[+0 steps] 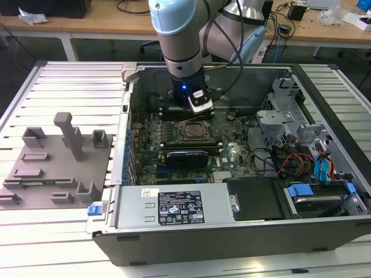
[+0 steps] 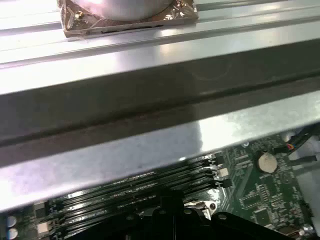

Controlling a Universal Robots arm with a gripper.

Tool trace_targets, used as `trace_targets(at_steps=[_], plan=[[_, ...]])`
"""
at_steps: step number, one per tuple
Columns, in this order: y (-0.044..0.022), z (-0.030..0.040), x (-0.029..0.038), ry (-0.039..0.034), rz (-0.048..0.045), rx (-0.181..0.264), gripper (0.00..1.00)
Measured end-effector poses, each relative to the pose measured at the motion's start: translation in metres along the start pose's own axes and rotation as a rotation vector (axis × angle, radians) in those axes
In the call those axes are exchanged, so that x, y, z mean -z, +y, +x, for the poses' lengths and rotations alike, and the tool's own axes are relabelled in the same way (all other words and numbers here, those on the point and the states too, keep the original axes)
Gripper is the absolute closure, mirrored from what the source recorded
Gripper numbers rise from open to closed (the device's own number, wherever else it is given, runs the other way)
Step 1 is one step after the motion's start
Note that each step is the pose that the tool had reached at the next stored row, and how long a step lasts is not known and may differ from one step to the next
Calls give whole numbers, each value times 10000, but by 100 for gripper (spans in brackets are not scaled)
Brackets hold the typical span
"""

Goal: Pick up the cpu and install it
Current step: 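Install the first cpu locking lever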

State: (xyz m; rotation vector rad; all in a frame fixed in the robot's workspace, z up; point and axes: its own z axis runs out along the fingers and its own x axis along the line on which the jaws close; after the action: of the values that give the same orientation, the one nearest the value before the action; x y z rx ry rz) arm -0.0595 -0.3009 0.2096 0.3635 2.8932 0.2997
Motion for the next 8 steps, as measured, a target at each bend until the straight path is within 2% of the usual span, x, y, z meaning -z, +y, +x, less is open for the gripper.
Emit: trace_targets(at_steps=[1, 8], plan=[[-1, 6, 0, -79, -20, 17, 89], [-22, 53, -41, -179, -24, 39, 89]])
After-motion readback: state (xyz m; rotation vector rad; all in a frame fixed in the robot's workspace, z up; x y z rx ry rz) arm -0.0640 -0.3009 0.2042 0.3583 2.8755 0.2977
